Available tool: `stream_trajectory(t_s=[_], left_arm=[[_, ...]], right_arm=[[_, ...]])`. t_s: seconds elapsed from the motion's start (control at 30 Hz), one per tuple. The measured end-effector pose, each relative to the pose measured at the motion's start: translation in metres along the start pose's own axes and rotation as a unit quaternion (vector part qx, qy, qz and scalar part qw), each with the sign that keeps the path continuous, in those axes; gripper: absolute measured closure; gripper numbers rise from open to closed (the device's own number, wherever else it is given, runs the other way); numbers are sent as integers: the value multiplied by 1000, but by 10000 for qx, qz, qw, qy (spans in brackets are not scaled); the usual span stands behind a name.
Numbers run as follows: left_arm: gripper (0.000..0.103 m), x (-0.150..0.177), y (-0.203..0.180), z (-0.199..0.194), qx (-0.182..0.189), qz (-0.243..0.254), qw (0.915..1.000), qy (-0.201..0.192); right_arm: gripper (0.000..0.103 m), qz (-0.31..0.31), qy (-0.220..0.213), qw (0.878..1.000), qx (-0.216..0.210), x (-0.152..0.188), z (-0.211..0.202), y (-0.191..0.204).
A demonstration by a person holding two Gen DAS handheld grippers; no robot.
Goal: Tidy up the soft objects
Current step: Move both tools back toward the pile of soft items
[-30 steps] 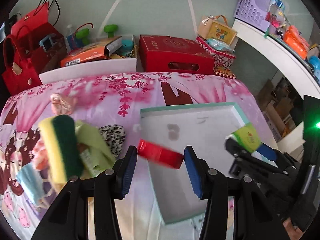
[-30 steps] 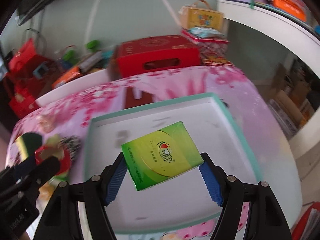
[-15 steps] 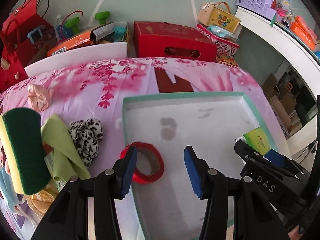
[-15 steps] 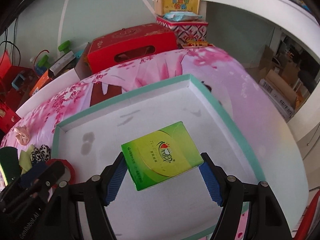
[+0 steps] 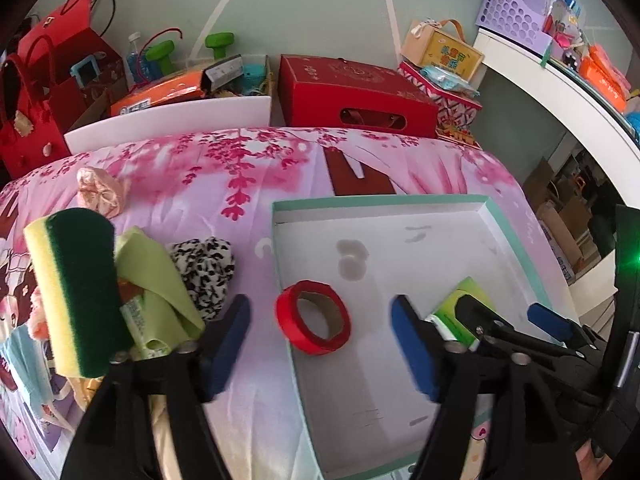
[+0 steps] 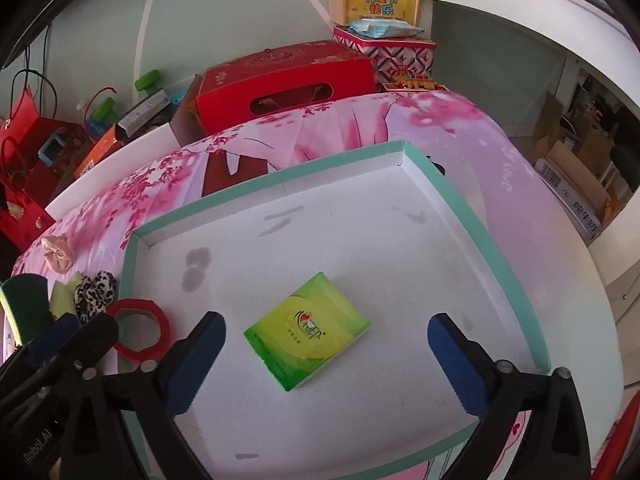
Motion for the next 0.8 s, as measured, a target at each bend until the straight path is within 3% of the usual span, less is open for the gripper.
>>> stream_trajectory(t_s=[0.03, 0.23, 0.63, 0.8], left_arm=[[15, 0, 3, 0, -38, -31, 10000, -9], [4, 5, 29, 0, -464, -275, 9985, 4], [4, 7, 42, -12, -781, -208, 9967, -109], [4, 7, 59, -25, -955, -393, 9946, -143]], right_arm=[[0, -25, 3, 10000, -9, 0, -1, 1], [0, -196, 29, 9998, 68, 3, -5, 3], [0, -136, 113, 9998, 47, 7, -7, 1], [0, -146, 133, 9998, -36, 8, -12, 8]])
Point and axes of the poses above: each gripper's, at about its wrist camera, not at the fingertips, and z roughly the way its jaws point, y to its left, x to its underside, the point moved 10 cm from there along z, roughly the way its jaws point, and after that the axes turned 2 degrees about y, right-handed, at the moved point
